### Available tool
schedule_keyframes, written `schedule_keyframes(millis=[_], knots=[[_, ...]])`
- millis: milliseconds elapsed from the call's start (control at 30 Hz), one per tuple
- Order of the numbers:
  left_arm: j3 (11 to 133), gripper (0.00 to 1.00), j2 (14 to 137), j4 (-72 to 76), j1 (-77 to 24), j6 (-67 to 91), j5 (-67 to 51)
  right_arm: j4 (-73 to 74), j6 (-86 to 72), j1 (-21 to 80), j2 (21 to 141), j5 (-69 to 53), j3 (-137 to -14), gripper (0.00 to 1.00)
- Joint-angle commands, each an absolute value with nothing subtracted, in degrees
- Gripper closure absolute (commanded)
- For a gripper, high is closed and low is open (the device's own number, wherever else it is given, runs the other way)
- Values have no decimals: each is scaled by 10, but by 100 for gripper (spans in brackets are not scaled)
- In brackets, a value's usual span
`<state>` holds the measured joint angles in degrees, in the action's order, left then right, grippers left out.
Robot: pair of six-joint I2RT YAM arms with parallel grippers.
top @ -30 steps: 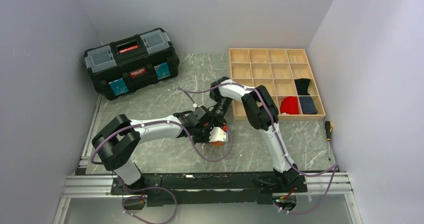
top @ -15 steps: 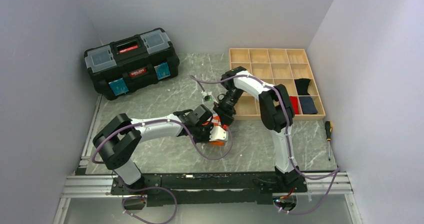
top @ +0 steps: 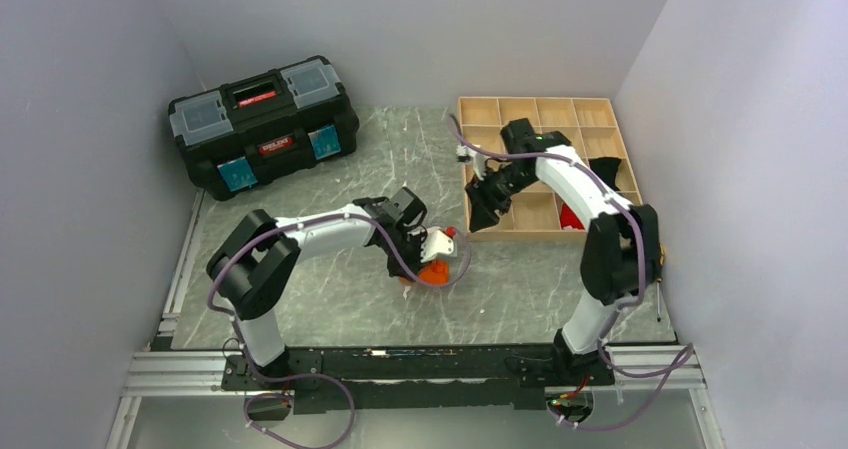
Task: Roll the underwear
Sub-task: Roll the underwear to the center of the board.
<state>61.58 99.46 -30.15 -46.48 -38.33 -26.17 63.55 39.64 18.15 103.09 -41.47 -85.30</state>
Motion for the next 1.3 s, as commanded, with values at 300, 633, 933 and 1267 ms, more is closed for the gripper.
schedule_keyframes(millis=[300,633,933,1267], knots=[[813,100,1154,-531,-362,-418,-447,344,275,145,773,-386,-635,42],[967,100,1307,-696,-331,-439,-531,307,336,275,724,-319,-559,42],[1022,100,1378,-751,-314,-431,-569,270,376,407,744,-177,-528,41],[1088,100,1446,-824,-309,-436,-601,229,413,516,838,-32,-532,41]])
